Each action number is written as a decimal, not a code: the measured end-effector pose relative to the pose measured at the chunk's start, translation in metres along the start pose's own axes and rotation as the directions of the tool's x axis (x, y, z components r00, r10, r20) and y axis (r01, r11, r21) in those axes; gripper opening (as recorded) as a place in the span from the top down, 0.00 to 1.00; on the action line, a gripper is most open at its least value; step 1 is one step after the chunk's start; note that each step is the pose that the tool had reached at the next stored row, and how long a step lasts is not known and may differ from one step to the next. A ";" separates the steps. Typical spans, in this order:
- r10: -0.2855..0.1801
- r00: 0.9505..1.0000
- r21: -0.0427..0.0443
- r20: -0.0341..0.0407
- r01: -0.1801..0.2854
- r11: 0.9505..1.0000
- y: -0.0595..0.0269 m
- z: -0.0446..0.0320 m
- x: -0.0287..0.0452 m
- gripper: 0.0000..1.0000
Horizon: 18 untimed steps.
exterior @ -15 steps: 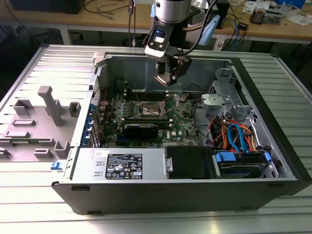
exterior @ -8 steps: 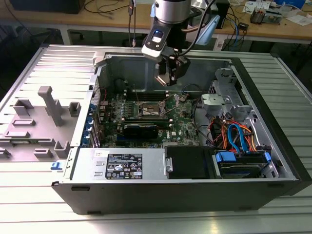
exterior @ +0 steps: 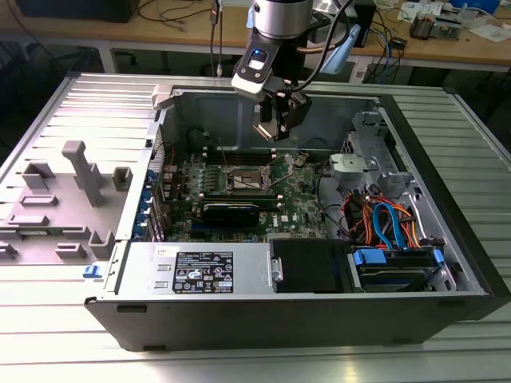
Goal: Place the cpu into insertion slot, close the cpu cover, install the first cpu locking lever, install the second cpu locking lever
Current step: 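Place the cpu into insertion slot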
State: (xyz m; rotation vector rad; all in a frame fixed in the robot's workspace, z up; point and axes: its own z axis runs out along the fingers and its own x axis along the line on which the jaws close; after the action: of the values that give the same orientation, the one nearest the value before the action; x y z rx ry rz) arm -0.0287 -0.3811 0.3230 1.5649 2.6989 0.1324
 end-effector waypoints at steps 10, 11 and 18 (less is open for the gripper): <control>0.012 1.000 0.000 0.001 -0.012 1.000 -0.0001 0.0000 -0.0001 0.45; 0.015 1.000 0.000 0.001 -0.015 1.000 -0.0001 0.0000 -0.0001 0.45; 0.046 0.999 -0.001 0.004 -0.046 0.999 -0.0004 0.0002 -0.0007 0.45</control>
State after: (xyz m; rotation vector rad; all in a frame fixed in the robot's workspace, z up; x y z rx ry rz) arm -0.0287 -0.3818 0.3227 1.6263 2.6604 0.1313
